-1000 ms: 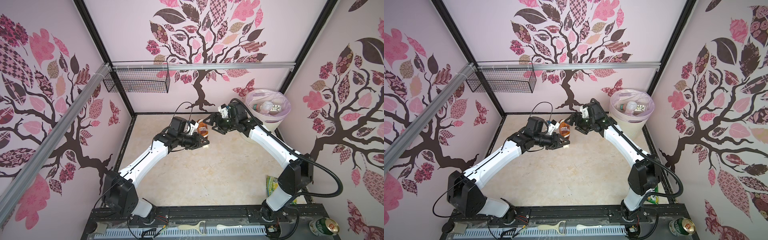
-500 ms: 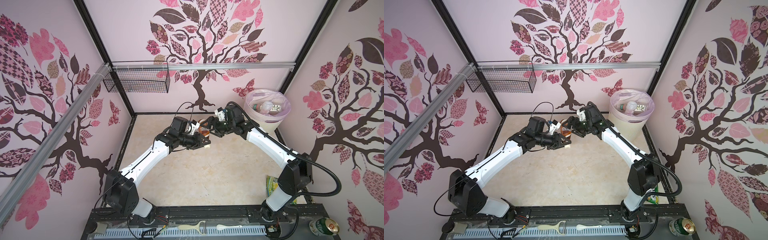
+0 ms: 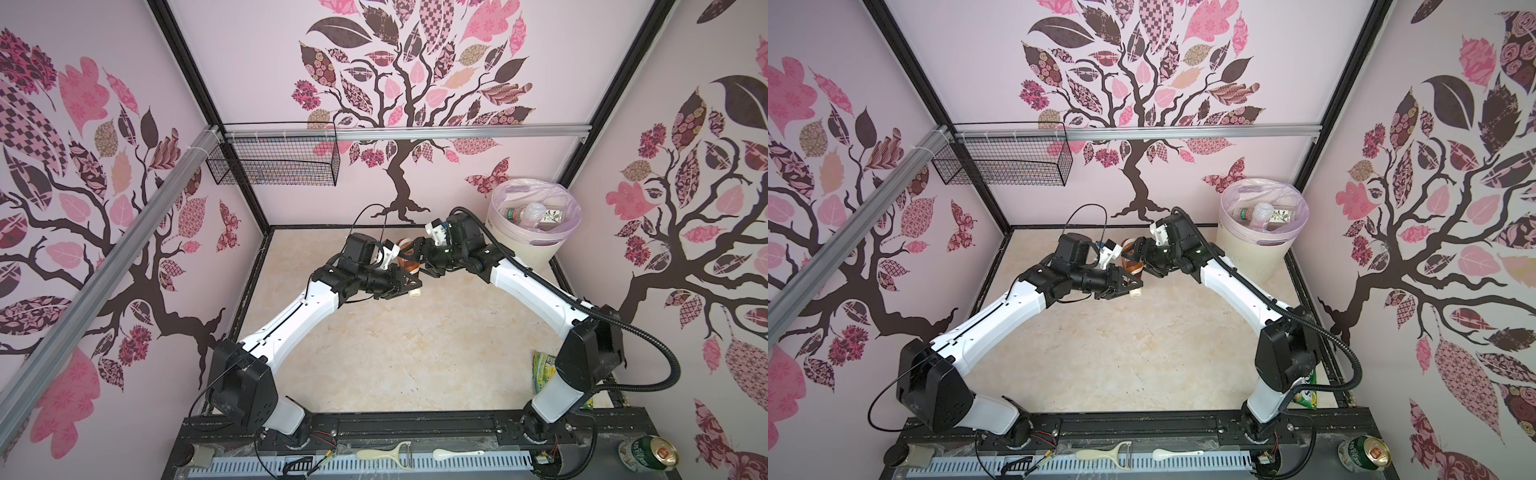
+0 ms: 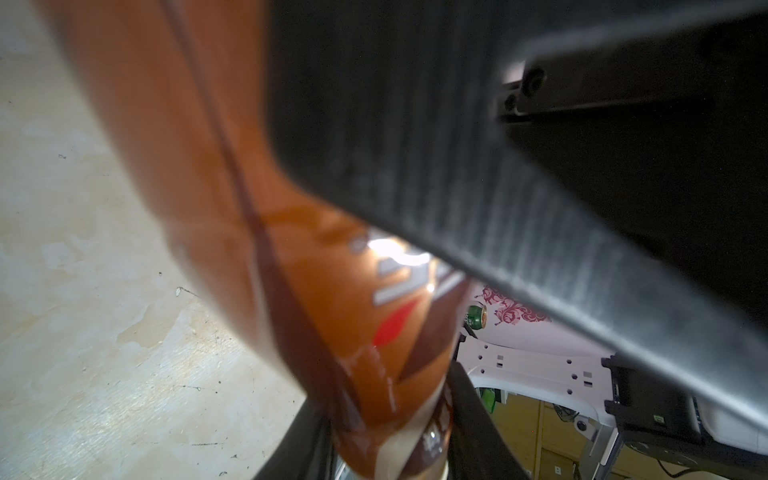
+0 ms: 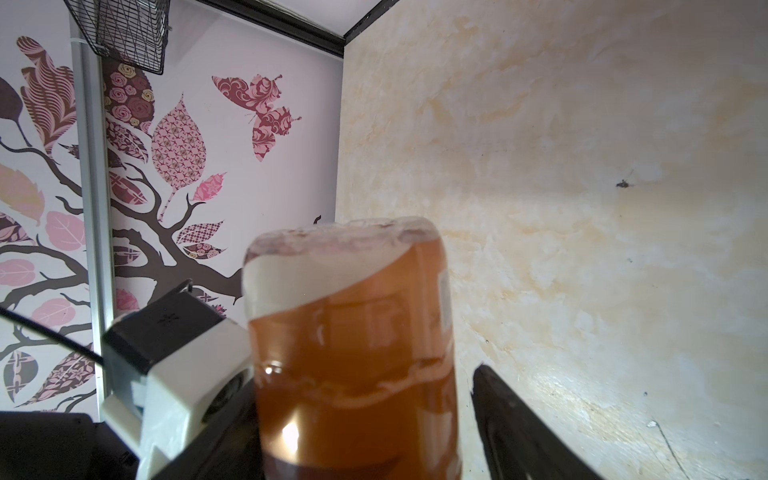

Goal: Throw the plastic bottles in the bin
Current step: 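Grasp the brown-labelled bottle's base with right gripper beside left gripper, then carry the brown-labelled bottle over the bin with right gripper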

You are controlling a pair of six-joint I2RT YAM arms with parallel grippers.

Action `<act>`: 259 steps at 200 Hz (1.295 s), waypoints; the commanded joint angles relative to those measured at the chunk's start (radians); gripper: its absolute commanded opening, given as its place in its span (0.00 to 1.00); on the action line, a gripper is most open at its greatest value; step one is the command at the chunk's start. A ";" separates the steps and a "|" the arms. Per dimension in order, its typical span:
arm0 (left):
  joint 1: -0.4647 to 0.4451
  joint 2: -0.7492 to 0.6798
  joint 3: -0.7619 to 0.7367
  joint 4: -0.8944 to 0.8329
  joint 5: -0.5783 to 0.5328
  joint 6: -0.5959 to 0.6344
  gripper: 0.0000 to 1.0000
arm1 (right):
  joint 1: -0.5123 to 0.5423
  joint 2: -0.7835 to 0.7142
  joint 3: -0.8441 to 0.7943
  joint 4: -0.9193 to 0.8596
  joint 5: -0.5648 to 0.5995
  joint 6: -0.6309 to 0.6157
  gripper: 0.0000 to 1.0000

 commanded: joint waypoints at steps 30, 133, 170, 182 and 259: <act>-0.005 -0.007 0.030 0.035 -0.004 0.008 0.29 | 0.007 0.005 0.001 -0.005 0.005 0.019 0.67; 0.006 -0.053 0.072 -0.027 -0.070 -0.003 0.72 | -0.085 0.019 0.193 -0.201 0.113 -0.119 0.61; 0.010 -0.057 0.208 -0.104 -0.119 0.009 0.98 | -0.214 0.025 0.350 -0.320 0.175 -0.203 0.61; 0.012 -0.044 0.263 -0.112 -0.126 0.002 0.98 | -0.257 0.037 0.436 -0.375 0.219 -0.243 0.61; 0.009 0.071 0.577 -0.073 -0.208 -0.099 0.98 | -0.494 0.112 0.989 -0.465 0.595 -0.366 0.60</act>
